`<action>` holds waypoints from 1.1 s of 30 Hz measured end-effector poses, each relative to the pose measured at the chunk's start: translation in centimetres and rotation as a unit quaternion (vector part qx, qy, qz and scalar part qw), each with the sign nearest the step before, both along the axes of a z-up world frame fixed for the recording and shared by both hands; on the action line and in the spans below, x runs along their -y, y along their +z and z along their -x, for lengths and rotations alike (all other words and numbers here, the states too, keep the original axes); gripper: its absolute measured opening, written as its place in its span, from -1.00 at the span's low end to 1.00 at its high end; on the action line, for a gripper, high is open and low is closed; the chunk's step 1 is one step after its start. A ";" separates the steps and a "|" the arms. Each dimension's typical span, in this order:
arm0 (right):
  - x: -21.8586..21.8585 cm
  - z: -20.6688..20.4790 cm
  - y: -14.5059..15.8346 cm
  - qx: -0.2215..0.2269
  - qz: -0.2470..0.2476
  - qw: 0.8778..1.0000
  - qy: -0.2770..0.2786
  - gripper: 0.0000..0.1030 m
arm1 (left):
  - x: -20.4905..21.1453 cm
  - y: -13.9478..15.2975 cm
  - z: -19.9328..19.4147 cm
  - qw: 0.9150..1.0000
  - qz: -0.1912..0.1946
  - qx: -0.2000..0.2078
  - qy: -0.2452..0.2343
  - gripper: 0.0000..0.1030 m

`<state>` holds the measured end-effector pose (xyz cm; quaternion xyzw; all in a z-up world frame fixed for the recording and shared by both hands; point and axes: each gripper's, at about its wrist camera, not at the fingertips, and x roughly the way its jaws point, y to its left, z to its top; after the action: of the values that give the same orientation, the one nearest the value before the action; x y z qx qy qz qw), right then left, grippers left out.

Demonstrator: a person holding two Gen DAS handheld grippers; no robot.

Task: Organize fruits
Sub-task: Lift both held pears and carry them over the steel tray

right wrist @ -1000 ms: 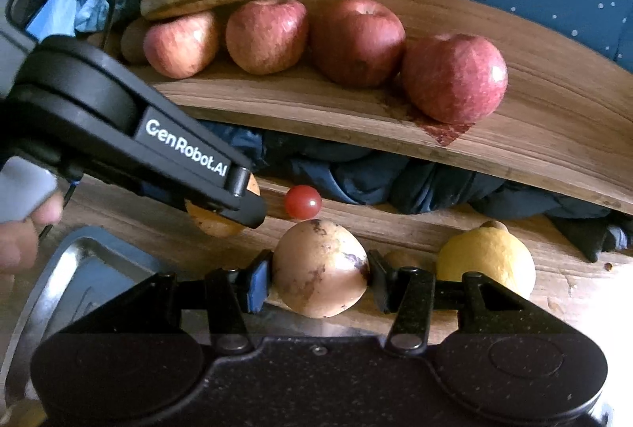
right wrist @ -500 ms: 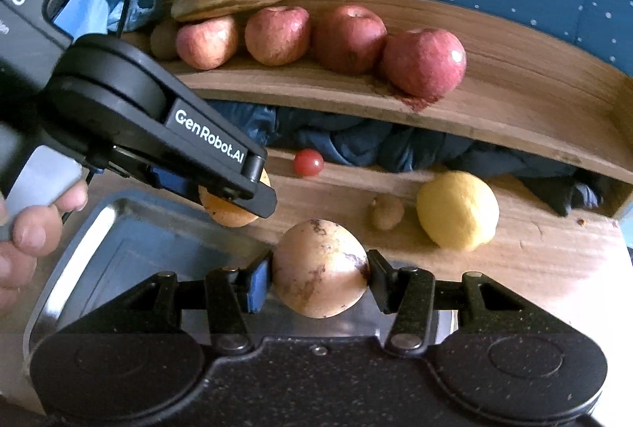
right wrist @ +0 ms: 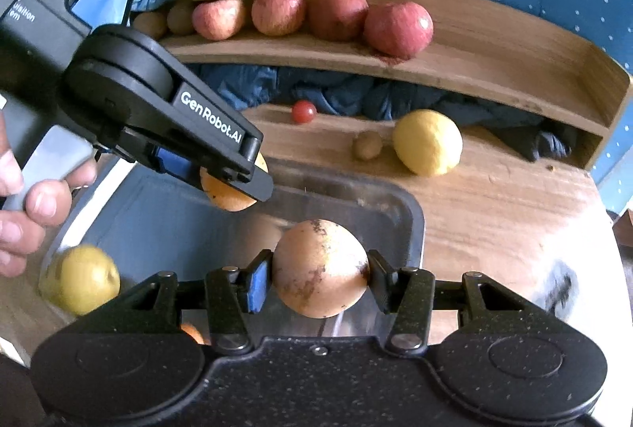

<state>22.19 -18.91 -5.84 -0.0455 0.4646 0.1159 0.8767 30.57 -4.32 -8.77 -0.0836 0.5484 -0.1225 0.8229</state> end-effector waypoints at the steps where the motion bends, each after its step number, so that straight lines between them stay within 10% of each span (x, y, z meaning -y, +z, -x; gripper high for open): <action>1: 0.1 0.3 0.0 -0.002 0.000 1.000 0.000 0.01 | 0.1 -0.1 0.2 1.000 0.000 -0.002 -0.002 -0.09; 33: 1.1 3.2 0.0 -0.015 0.007 1.000 -0.002 0.01 | 2.2 -1.4 3.7 0.999 -0.004 -0.037 -0.030 -0.09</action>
<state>18.97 -20.02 -5.86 -0.0489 0.4788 0.1121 0.8694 26.84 -6.56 -10.16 -0.0685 0.5814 -0.1421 0.7982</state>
